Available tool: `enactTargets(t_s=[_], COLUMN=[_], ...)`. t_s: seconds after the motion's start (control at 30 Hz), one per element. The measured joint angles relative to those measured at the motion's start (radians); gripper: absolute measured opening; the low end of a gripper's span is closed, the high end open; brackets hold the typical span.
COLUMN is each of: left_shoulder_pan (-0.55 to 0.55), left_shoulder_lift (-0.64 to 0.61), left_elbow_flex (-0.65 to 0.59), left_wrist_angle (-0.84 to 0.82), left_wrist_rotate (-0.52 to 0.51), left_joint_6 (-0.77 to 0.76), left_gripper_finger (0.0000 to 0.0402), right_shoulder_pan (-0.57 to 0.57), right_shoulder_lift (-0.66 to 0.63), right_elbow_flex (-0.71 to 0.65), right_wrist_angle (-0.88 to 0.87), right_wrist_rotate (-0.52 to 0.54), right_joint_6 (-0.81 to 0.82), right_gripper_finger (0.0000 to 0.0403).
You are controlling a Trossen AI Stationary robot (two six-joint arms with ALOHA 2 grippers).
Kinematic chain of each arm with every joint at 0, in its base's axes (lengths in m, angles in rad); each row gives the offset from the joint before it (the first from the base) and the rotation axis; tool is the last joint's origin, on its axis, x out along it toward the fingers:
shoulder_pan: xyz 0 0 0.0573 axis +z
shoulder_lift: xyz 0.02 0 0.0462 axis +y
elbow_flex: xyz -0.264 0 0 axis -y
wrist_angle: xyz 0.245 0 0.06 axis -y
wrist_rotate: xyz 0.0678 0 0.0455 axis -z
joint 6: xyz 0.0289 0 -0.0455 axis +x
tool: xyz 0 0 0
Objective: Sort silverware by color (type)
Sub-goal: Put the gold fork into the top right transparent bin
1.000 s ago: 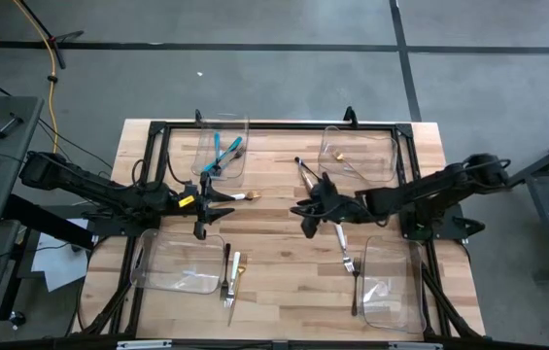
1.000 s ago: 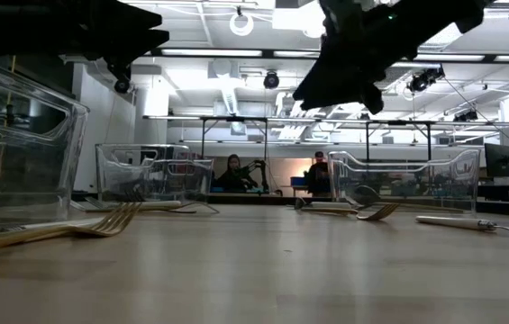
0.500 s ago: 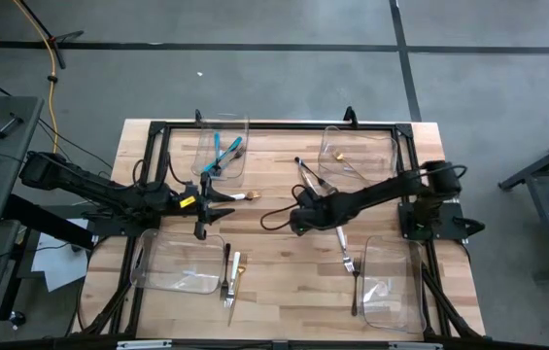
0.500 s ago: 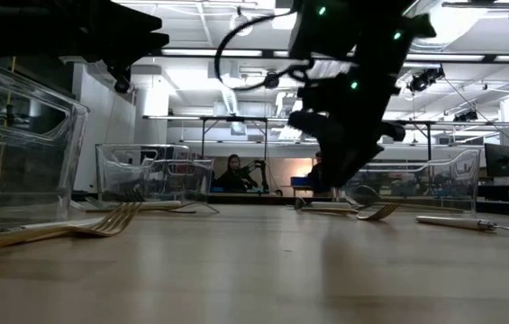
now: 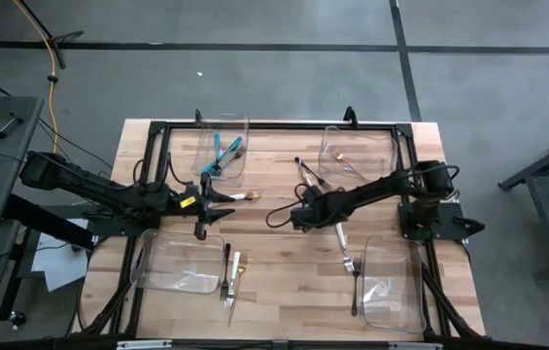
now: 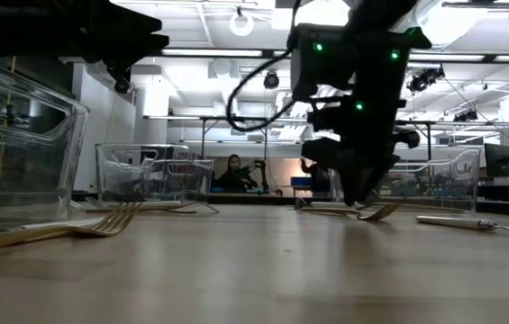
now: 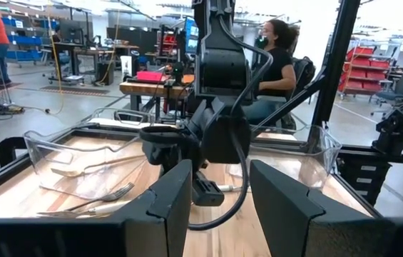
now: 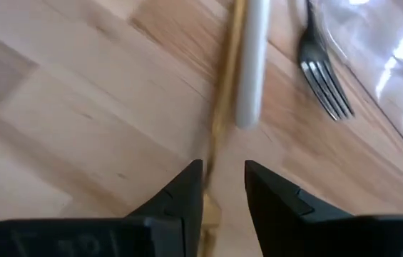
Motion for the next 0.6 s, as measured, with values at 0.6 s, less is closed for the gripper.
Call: enactTargets(t_s=[0.6], left_shoulder_pan=[0.0], left_shoulder_lift=[0.0], left_elbow_flex=[0.0], left_wrist_angle=[0.0], left_wrist_rotate=[0.0], left_joint_6=[-0.024], left_gripper_finger=[0.0133], right_shoulder_pan=[-0.007], right_shoulder_lift=[-0.004], right_elbow_flex=[-0.024], right_wrist_angle=[0.049], right_wrist_rotate=[-0.018], right_joint_6=[0.012], right_gripper_finger=[0.0099])
